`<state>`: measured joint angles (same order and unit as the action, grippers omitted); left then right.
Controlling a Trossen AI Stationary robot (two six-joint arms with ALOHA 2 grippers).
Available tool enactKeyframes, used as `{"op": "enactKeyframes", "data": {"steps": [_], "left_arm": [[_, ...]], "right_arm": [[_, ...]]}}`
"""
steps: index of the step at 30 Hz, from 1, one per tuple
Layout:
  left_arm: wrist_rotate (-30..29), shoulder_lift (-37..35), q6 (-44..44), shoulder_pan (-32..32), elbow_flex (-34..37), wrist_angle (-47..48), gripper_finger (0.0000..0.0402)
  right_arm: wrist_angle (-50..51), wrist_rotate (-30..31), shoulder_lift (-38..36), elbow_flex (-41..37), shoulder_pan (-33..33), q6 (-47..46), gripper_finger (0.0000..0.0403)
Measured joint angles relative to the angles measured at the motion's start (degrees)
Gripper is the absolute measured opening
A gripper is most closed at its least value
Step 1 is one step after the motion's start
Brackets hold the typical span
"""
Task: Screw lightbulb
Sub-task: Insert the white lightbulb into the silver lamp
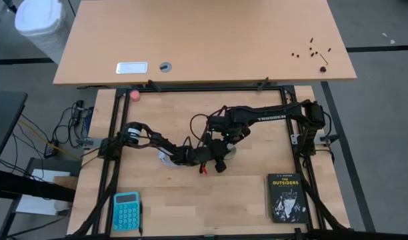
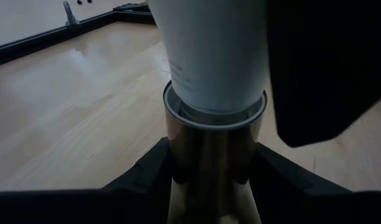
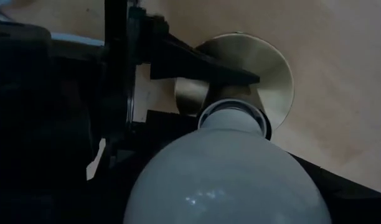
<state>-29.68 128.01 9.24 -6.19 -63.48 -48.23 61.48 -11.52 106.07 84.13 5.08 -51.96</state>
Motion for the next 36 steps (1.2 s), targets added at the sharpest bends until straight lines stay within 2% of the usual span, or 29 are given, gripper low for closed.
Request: {"op": "enactKeyframes", "data": {"steps": [5, 17, 36], "left_arm": [[-0.63, 0.0, 0.17, -0.08, 0.0, 0.08, 0.0176], [-0.91, 0.0, 0.15, -0.32, 0.07, 0.11, 0.0183], [-0.74, -0.2, 0.07, -0.16, -0.09, 0.65, 0.0184]], "right_arm": [[-0.24, 0.9, 0.04, -0.02, -0.02, 2.55, 0.028], [0.09, 3.61, -0.05, -0.06, -0.03, 10.39, 0.0362], [0.06, 5.92, -4.03, -0.15, -1.4, 8.45, 0.0369]]}}
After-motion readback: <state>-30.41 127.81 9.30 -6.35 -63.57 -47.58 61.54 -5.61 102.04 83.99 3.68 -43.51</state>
